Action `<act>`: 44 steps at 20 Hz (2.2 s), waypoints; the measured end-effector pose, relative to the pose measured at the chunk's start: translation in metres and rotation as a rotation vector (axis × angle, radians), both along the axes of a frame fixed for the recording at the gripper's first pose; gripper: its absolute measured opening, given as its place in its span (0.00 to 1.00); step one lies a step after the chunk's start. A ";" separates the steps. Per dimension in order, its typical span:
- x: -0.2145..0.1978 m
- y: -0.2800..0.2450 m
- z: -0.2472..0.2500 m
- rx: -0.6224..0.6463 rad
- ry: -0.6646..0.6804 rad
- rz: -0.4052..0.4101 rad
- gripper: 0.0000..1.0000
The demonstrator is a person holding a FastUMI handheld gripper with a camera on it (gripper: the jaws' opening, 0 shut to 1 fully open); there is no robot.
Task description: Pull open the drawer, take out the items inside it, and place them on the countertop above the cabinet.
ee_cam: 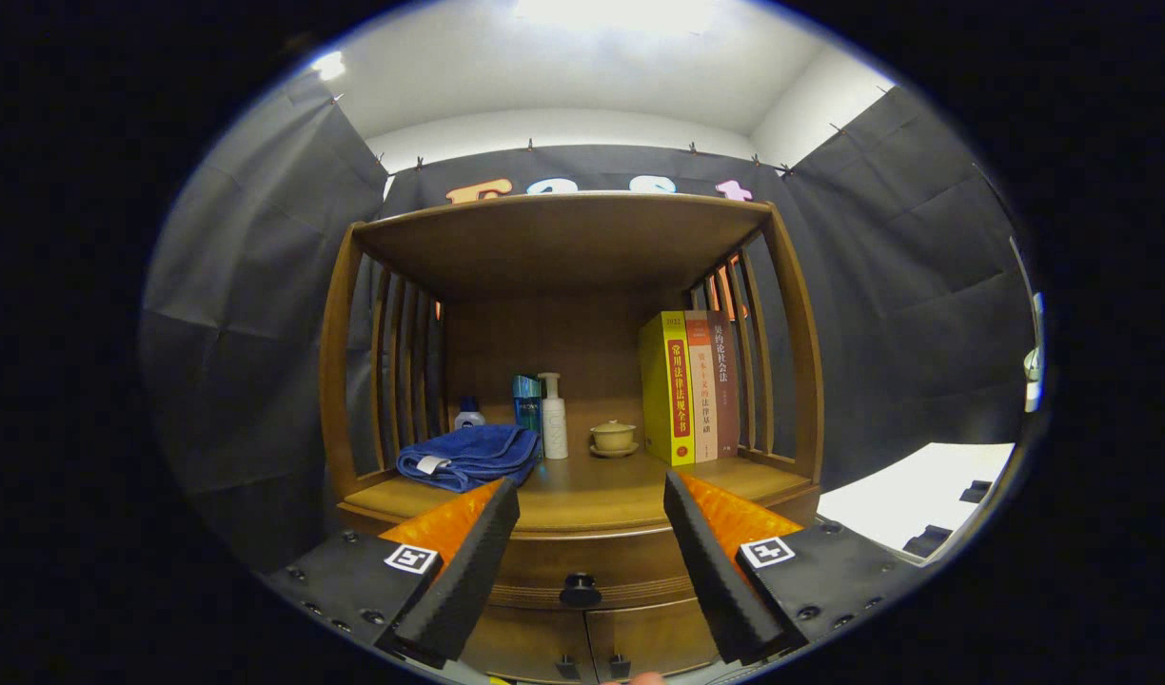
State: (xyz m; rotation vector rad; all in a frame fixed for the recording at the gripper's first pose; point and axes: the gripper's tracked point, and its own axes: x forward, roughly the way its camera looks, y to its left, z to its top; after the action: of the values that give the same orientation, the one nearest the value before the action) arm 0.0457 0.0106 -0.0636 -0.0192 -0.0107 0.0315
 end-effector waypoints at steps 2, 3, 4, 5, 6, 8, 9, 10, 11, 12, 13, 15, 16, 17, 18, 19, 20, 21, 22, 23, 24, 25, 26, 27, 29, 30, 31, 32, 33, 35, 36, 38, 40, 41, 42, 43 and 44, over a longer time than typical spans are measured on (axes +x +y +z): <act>0.022 0.000 -0.035 -0.010 0.047 0.005 1.00; 0.034 0.003 -0.057 -0.008 0.091 0.014 1.00; 0.041 0.006 -0.074 0.003 0.122 0.023 1.00; 0.046 0.007 -0.089 0.017 0.153 0.026 1.00; 0.048 0.006 -0.104 0.029 0.180 0.024 1.00; 0.049 0.006 -0.125 0.024 0.206 0.011 1.00; 0.049 0.005 -0.133 0.009 0.210 0.005 1.00; 0.051 0.003 -0.141 -0.012 0.219 0.000 1.00; 0.053 0.002 -0.150 -0.030 0.230 -0.006 1.00; 0.055 0.002 -0.155 -0.035 0.235 -0.009 1.00; 0.055 0.004 -0.160 -0.036 0.242 -0.006 0.98; 0.059 0.002 -0.169 -0.041 0.256 -0.009 0.94; 0.062 0.001 -0.174 -0.041 0.264 -0.014 0.92; 0.064 0.001 -0.178 -0.036 0.273 -0.016 0.90; 0.066 0.000 -0.181 -0.030 0.278 -0.019 0.85; 0.068 0.003 -0.182 -0.022 0.278 -0.013 0.81; 0.069 0.007 -0.182 -0.018 0.283 0.003 0.76; 0.071 0.011 -0.186 -0.017 0.294 0.010 0.69; 0.068 0.010 -0.181 -0.030 0.283 0.003 0.63; 0.070 0.009 -0.185 -0.039 0.284 -0.003 0.56; 0.069 0.009 -0.184 -0.029 0.277 -0.010 0.49; 0.071 0.010 -0.184 -0.020 0.276 -0.013 0.48; 0.071 0.010 -0.185 -0.025 0.281 -0.011 0.47; 0.071 0.010 -0.186 -0.033 0.285 -0.008 0.46; 0.067 0.009 -0.185 -0.040 0.288 -0.010 0.44; 0.064 0.009 -0.185 -0.041 0.288 -0.012 0.43; 0.060 0.009 -0.185 -0.039 0.293 -0.012 0.43; 0.057 0.008 -0.184 -0.038 0.302 -0.012 0.43; 0.051 0.008 -0.184 -0.036 0.312 -0.011 0.43; 0.038 0.007 -0.181 -0.025 0.322 -0.007 0.43; 0.031 0.007 -0.180 -0.021 0.326 -0.005 0.43; 0.018 0.007 -0.179 -0.014 0.332 -0.007 0.43; 0.005 0.006 -0.176 -0.018 0.336 -0.010 0.43; -0.001 0.006 -0.175 -0.016 0.338 -0.012 0.43; -0.005 0.006 -0.175 -0.013 0.338 -0.013 0.43; -0.010 0.006 -0.174 -0.009 0.341 -0.013 0.43; -0.015 0.006 -0.174 -0.008 0.345 -0.012 0.43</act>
State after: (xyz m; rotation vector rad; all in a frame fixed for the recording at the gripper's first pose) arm 0.0307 0.0164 -0.2375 -0.0217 0.3350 0.0229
